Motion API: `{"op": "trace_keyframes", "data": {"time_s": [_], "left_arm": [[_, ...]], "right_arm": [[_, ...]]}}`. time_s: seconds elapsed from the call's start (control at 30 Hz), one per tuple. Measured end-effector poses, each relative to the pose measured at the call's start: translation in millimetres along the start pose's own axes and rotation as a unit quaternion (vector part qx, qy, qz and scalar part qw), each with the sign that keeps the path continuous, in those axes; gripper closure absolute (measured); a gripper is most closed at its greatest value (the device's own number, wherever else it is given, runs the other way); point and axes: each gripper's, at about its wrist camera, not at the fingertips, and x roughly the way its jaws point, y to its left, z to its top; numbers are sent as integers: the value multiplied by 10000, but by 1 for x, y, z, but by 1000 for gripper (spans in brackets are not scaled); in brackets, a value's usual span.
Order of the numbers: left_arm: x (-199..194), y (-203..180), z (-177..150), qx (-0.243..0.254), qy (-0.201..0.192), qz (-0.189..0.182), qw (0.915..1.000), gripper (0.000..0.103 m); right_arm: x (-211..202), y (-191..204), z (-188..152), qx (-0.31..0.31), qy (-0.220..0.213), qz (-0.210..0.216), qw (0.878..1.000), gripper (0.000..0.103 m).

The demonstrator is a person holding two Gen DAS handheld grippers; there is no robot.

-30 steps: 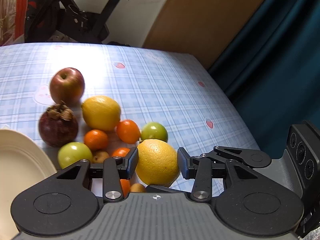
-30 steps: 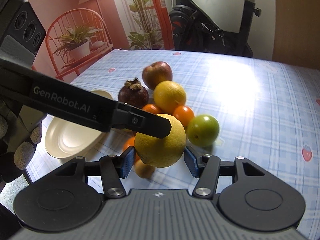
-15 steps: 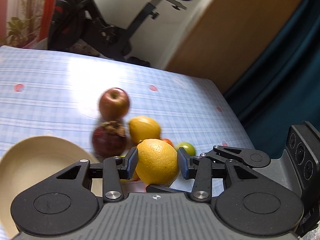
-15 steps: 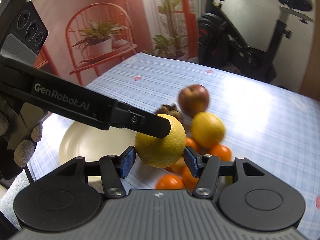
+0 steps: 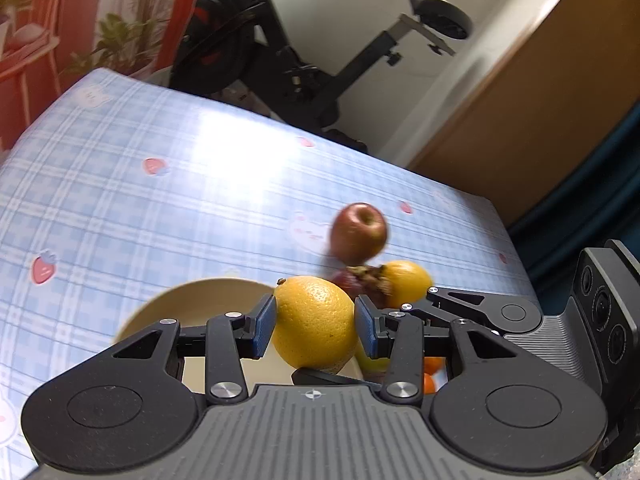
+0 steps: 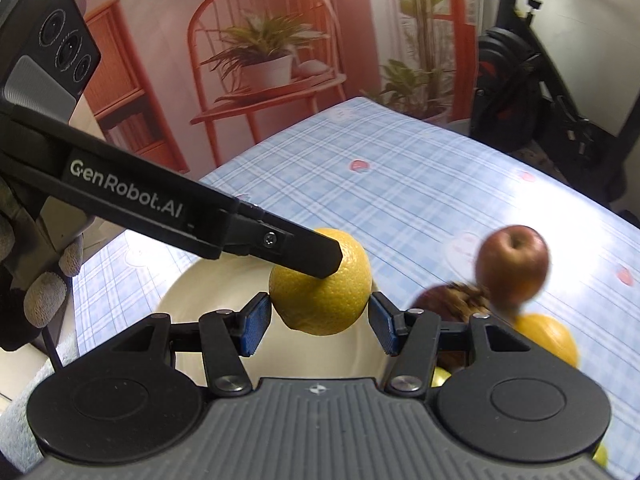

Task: Organize fruits
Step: 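Carry the grapefruit with the left gripper over the cream plate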

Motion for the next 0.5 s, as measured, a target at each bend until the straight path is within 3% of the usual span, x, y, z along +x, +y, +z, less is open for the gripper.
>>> {"op": "trace_keyframes", "data": {"time_s": [0.5], "left_arm": [[11,46,2,-239,143,329,9991,58]], "right_arm": [[50,10,9,-176,210,59,9996,46]]}}
